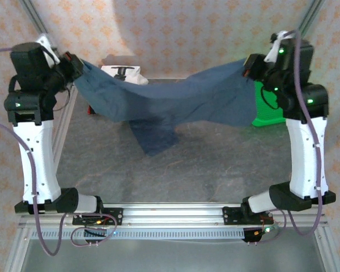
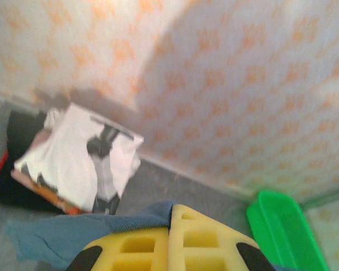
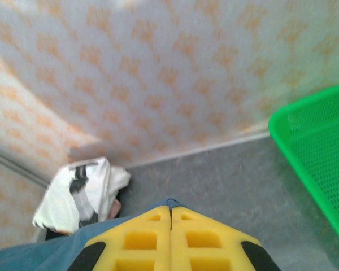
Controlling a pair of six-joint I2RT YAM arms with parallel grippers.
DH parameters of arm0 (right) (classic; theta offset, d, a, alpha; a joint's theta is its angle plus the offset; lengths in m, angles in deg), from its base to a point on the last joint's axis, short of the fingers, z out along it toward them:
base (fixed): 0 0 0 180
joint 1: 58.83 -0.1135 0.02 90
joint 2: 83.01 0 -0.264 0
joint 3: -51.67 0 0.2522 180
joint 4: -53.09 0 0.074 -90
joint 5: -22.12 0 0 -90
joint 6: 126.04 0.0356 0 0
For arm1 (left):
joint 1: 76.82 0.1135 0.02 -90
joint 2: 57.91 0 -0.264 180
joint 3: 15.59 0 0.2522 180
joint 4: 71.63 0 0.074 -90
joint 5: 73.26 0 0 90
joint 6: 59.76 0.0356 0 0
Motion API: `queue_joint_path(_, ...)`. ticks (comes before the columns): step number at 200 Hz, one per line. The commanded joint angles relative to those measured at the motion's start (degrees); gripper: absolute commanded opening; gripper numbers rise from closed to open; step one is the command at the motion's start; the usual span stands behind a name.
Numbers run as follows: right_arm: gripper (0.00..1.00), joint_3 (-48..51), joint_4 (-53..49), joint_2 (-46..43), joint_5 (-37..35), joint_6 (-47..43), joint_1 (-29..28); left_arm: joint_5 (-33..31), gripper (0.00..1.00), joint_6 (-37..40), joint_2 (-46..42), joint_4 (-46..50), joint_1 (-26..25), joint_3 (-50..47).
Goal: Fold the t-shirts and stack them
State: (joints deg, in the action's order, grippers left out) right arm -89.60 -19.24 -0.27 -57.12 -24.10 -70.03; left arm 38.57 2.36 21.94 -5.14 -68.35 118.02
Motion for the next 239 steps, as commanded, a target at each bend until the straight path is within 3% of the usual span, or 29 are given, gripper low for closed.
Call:
queue_joint_path(1, 0.00, -9.1, -5.8, 3.6, 3.7, 0.7, 2.9, 1.8, 0.00, -2.4, 3.4, -0.5, 2.1, 6.9)
queue_joint_path(29, 0.00, -15.1, -8.1, 6.2, 10.7, 5.1, 5.3, 5.9, 0.00, -5.9, 7.1, -4.4, 2.5, 14.1)
queue_joint_path(55, 0.00, -5.8, -6.6, 2.9, 11.9, 5.2, 5.9, 7.5, 0.00, -6.1, 6.8, -5.5, 2.4, 12.6)
queue_joint_path(94, 0.00, 21.0, 1.4, -7.9, 18.6, 10.5, 6.5, 8.8, 0.00, -7.8, -3.8, -10.6, 2.2, -10.7)
queue_joint_path(140, 0.00, 44.7, -0.6, -14.1, 22.8, 12.4, 6.5, 5.9, 0.00, -6.2, -14.3, -10.4, 0.5, -35.9)
queue_joint_path(165, 0.00, 50.4, -3.0, -10.5, 22.9, 10.5, 6.6, 3.7, 0.00, -5.3, -17.2, -10.2, -0.8, -45.0)
queue_joint_path(197, 0.00, 57.2, 1.7, -1.6, 21.7, 8.5, 6.5, 1.5, 0.00, -5.3, -20.5, -10.1, -2.2, -57.6)
queue_joint_path(239, 0.00, 56.0, 9.3, 16.5, 20.5, 7.4, 6.5, -0.7, 0.00, -7.2, -22.4, -12.0, -2.9, -71.2)
